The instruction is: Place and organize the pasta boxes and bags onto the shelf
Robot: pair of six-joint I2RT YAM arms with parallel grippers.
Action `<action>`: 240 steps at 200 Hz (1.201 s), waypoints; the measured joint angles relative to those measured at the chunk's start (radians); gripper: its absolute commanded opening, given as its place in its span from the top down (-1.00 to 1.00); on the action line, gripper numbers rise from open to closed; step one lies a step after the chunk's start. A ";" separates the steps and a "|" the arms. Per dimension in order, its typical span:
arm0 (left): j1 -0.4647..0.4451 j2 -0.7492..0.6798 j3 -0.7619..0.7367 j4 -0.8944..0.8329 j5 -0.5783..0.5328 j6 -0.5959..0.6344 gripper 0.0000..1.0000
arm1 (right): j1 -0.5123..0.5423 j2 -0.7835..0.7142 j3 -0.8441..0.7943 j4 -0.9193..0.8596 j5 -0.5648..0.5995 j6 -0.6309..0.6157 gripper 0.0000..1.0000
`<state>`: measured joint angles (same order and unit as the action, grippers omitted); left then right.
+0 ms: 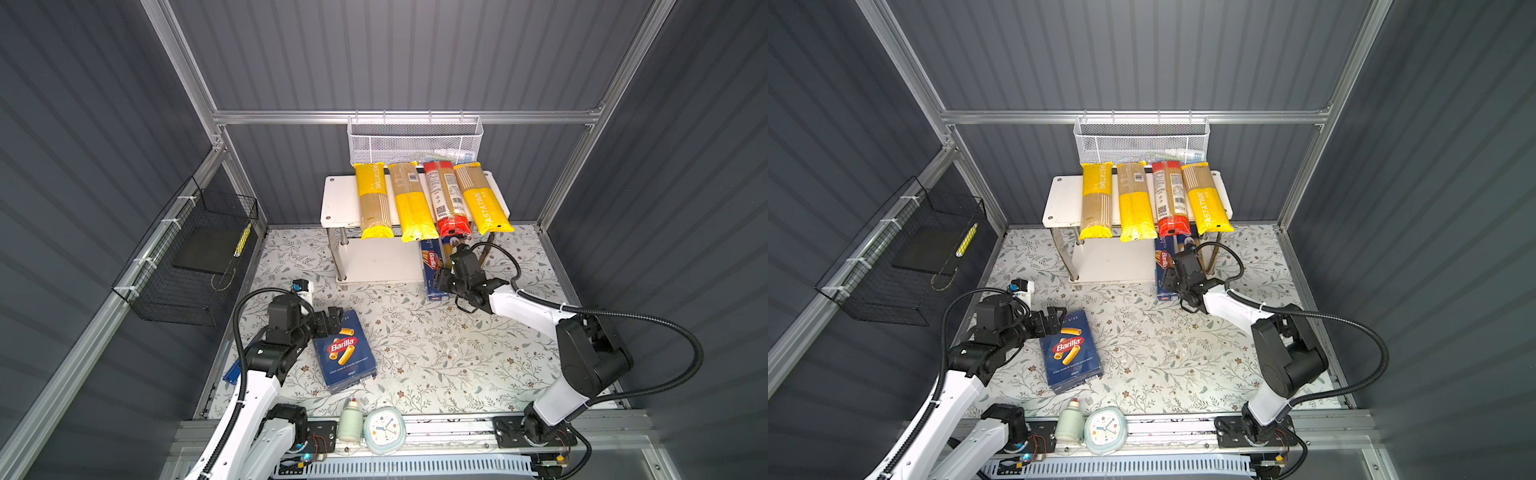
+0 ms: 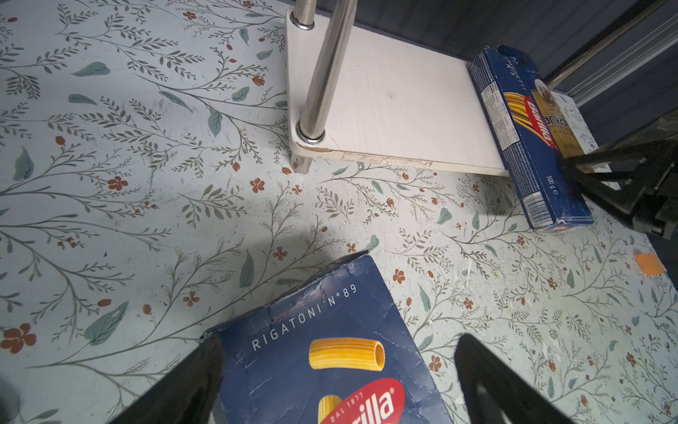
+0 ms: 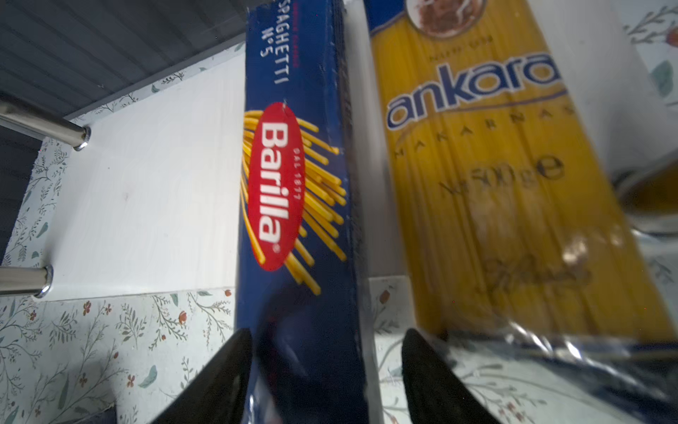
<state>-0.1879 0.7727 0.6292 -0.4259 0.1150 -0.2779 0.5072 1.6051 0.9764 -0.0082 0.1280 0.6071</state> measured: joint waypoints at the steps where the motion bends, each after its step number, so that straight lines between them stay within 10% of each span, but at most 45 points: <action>1: 0.000 0.000 0.000 0.000 0.000 0.000 -0.98 | 0.001 -0.003 -0.003 0.000 0.001 0.000 -0.33; 85: 0.000 0.138 0.011 0.084 -0.006 0.003 -0.99 | 0.086 -0.258 -0.235 0.040 -0.031 0.040 -0.36; 240: 0.000 0.094 0.011 0.075 -0.053 -0.023 -0.99 | 0.100 0.003 -0.158 0.203 -0.185 0.032 -0.40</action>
<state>-0.1879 0.8665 0.6403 -0.3511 0.0624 -0.3004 0.6071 1.6085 0.8188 0.1944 -0.0566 0.6392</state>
